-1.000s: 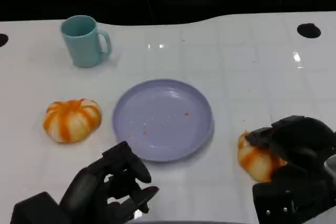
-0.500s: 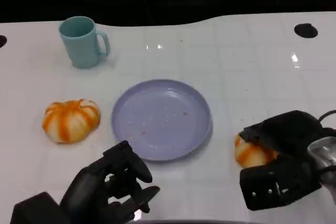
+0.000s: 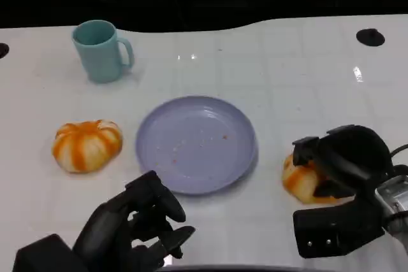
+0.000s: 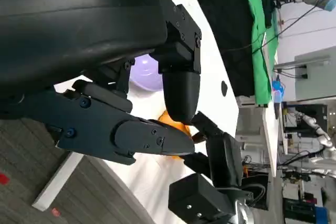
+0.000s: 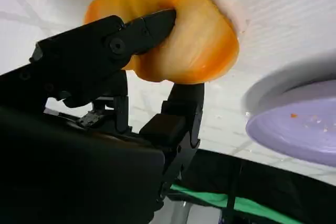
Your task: Grasp the bread from the table and place it into the plate.
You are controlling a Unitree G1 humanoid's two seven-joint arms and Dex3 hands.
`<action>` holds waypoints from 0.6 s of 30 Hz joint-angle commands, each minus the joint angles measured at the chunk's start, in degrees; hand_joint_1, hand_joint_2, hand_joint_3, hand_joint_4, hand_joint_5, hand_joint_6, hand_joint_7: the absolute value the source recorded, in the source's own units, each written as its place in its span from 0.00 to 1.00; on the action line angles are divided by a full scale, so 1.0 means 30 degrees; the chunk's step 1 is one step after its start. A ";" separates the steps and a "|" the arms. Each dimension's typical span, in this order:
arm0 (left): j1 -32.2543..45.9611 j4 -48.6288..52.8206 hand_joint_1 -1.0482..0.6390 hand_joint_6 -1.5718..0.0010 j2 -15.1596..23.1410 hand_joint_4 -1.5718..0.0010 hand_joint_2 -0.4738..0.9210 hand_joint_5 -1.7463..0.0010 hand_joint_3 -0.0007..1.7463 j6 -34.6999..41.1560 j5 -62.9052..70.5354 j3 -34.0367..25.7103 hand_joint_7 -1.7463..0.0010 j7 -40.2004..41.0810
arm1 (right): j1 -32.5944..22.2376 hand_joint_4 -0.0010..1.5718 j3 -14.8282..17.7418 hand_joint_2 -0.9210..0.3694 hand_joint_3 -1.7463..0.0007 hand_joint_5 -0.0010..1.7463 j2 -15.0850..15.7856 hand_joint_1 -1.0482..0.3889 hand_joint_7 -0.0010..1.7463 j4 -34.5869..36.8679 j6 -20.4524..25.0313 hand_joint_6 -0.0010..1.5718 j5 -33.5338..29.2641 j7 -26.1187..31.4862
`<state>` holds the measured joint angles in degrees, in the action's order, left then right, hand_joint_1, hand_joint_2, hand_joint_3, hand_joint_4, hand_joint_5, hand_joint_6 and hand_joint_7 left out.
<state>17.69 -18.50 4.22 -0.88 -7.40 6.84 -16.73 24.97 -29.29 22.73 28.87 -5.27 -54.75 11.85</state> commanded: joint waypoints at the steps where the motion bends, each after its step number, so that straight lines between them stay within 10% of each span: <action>1: 0.0112 -0.0164 0.31 0.72 0.0159 0.60 1.00 0.00 0.14 0.0122 -0.0073 -0.0067 0.05 0.0165 | 0.0549 0.54 0.0223 0.00 0.87 1.00 0.0047 0.57 0.85 0.1185 -0.0977 0.46 0.0398 0.2184; 8: 0.0163 -0.0376 0.32 0.73 0.0170 0.60 1.00 0.00 0.14 0.0357 0.0082 0.0027 0.04 0.0284 | 0.0627 0.56 0.0528 0.02 0.89 1.00 -0.0025 0.56 0.71 0.1823 -0.2389 0.54 0.1143 0.4181; 14: 0.0157 -0.0439 0.33 0.73 0.0143 0.60 1.00 0.00 0.14 0.0398 -0.0011 0.0043 0.04 0.0242 | 0.0521 0.56 0.1173 0.04 0.83 1.00 -0.0254 0.57 0.93 0.1583 -0.2823 0.45 0.2011 0.4814; 18: 0.0114 -0.0414 0.34 0.73 0.0132 0.60 1.00 0.00 0.14 0.0421 -0.0051 0.0017 0.04 0.0240 | 0.0470 0.57 0.1702 0.27 0.53 1.00 -0.0321 0.59 0.98 0.0448 -0.2856 0.45 0.2583 0.4676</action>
<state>17.75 -19.42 4.22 0.06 -7.30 7.14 -16.58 26.07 -25.93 21.52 32.60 -13.55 -48.46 25.34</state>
